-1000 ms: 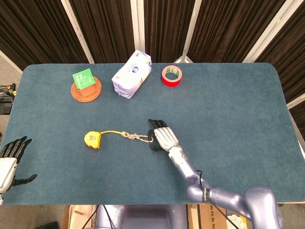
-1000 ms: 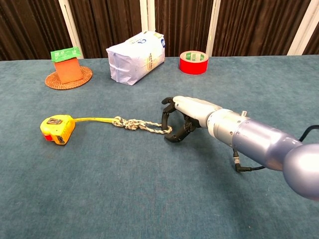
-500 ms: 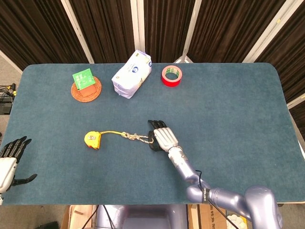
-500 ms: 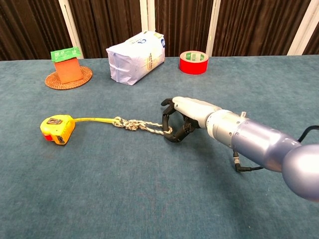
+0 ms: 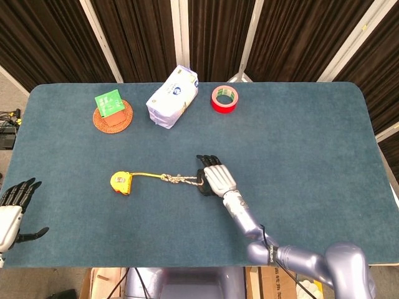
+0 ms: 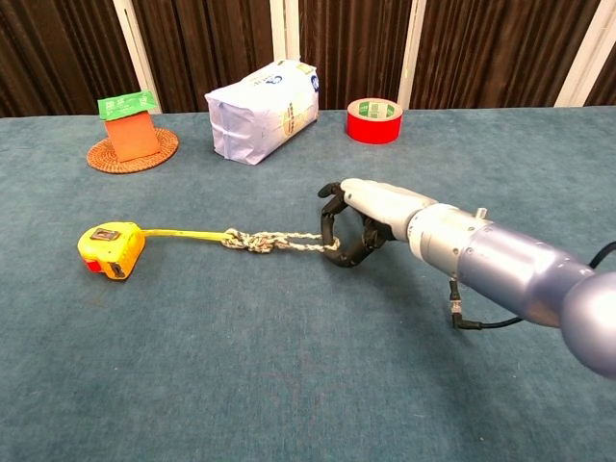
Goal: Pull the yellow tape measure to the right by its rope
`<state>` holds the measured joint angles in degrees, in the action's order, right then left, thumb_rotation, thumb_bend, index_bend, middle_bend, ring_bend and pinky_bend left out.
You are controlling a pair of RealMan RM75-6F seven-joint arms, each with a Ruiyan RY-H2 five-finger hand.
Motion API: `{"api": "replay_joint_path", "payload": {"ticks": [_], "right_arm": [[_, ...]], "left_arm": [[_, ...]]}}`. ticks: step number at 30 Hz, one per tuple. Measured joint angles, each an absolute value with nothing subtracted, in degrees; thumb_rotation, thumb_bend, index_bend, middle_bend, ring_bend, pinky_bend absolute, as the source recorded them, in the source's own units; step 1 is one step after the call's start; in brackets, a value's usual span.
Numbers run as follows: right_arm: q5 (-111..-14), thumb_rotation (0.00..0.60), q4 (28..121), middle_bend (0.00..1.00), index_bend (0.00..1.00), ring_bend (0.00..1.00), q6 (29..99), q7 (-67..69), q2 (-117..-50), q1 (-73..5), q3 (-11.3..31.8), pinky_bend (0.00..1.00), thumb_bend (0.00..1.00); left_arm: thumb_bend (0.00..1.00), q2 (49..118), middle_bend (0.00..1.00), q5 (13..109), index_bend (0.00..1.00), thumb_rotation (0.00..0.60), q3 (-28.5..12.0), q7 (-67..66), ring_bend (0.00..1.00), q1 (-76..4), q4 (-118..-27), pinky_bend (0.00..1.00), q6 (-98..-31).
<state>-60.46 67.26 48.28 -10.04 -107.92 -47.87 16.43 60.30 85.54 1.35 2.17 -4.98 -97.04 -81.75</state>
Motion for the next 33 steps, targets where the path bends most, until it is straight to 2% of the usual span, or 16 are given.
{"api": "replay_joint_path", "payload": {"ticks": [19,33], "right_arm": [[-58.6,0.6,79.5,0.1,0.63,0.0,52.6,-13.1,-96.7,-43.4,16.1,0.0,0.48],[-51.2,0.6,84.6,0.1,0.63,0.0,54.6,-12.4,-90.7,-40.3,18.1,0.0,0.49]], "left_arm": [[0.0,60.7,0.0,86.2,0.0,0.6,1.3,1.3,0.0,-4.9,-97.1,0.0,-81.7],[0.0,60.8,0.0,86.8,0.0,0.6,1.4,0.9,0.0,-4.7,-97.4,0.0,-82.1]]}}
